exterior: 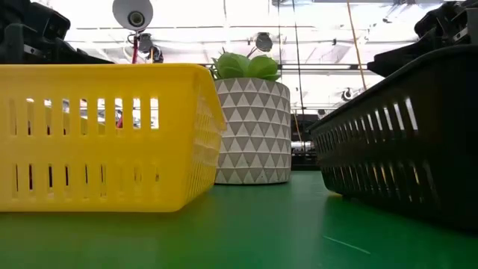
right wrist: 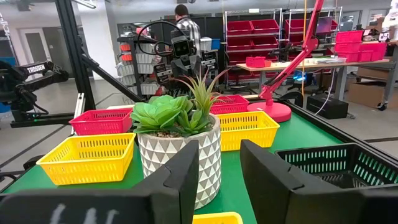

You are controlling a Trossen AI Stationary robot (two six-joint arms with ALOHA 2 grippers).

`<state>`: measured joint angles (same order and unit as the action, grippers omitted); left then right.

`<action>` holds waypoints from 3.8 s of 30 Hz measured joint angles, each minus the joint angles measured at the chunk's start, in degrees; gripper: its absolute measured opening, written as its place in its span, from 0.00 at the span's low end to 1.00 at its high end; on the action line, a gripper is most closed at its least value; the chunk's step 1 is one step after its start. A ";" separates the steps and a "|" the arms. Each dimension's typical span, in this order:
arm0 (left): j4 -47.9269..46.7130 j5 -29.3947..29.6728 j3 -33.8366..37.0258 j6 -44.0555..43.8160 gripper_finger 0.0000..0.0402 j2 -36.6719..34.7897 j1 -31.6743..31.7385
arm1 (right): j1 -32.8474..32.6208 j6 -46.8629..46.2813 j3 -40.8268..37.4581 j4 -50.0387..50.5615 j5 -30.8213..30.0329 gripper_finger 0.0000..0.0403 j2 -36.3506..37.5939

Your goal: Stack baskets by color

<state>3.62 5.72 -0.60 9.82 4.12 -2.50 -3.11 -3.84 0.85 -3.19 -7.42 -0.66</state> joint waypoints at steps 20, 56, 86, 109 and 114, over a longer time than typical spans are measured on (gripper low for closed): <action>0.01 0.00 0.00 0.00 0.16 0.00 0.01 | 0.02 0.01 0.01 0.00 0.00 0.28 0.01; 0.01 0.06 0.00 0.29 0.16 0.00 0.00 | 0.00 0.02 0.00 -2.45 -0.06 0.28 -0.01; 1.78 7.25 -2.81 -21.39 0.62 3.43 0.00 | 0.02 6.70 0.00 -6.93 -6.24 0.42 -0.01; -55.07 23.32 -41.71 -55.27 0.66 48.36 7.14 | 0.02 3.26 -0.01 -8.62 -6.05 0.65 -0.01; -65.59 16.46 -45.43 -60.55 0.65 56.49 12.47 | 0.00 3.02 -0.01 -8.15 -6.05 0.65 0.01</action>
<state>-61.97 22.18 -46.03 -50.73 60.61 9.97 -3.11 -0.82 0.84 -11.34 -13.47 -0.65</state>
